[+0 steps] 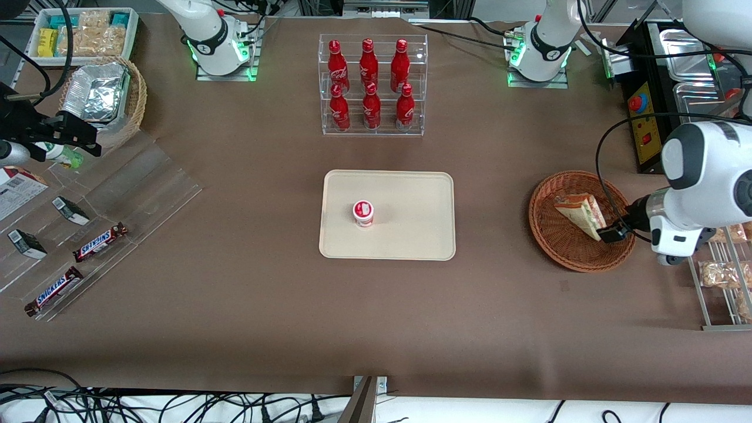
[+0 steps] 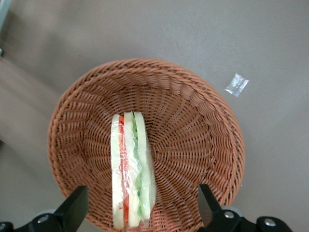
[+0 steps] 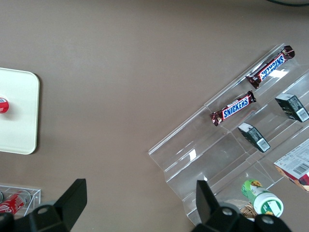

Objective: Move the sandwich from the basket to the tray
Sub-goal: 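Close the left gripper on the wrapped sandwich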

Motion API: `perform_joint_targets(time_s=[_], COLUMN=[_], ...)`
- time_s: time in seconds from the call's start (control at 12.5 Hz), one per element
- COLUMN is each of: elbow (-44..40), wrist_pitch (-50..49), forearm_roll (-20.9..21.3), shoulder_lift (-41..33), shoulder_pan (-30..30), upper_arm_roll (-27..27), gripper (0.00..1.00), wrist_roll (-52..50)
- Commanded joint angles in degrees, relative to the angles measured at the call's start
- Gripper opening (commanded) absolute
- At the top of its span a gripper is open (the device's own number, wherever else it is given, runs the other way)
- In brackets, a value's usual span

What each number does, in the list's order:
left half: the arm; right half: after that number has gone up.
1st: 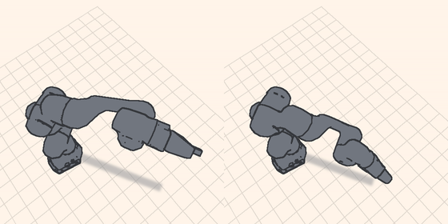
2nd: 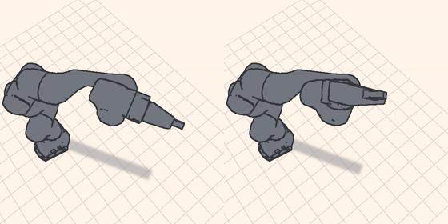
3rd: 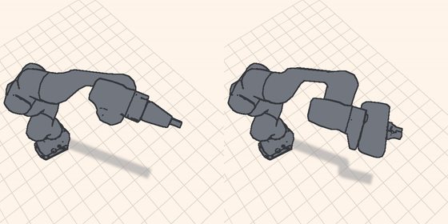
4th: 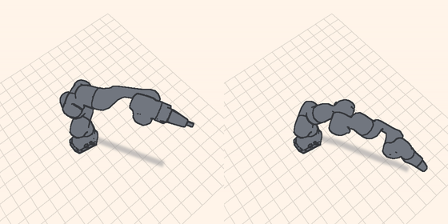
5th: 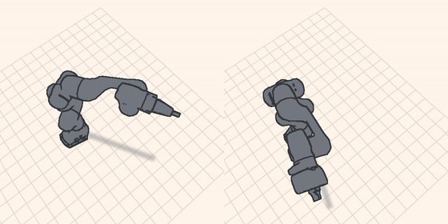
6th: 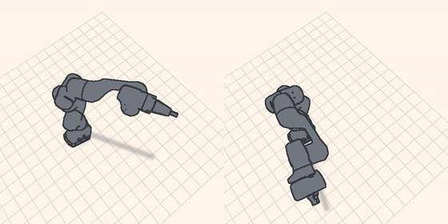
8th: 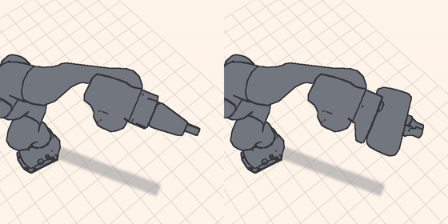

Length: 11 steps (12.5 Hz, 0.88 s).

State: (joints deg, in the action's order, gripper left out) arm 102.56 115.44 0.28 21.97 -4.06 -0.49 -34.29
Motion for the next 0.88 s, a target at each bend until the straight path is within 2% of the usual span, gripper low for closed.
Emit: perform_joint_targets(time_s=[0.0, 0.16, 0.64, 0.8], elbow=[8.2, 12.8, 19.1, 21.1], wrist_pitch=[6.5, 11.6, 18.5, 20.0], forearm_roll=[4.5, 5.2, 5.2, 6.7], shoulder_lift=[-3.2, -4.2, -4.5, -4.5], shoulder_pan=[0.2, 0.2, 0.3, 0.3], upper_arm_roll=[0.5, 0.5, 1.3, 1.7], gripper=[1.00, 1.00, 1.00, 1.00], wrist_roll=[-3.5, -4.9, -8.5, -8.8])
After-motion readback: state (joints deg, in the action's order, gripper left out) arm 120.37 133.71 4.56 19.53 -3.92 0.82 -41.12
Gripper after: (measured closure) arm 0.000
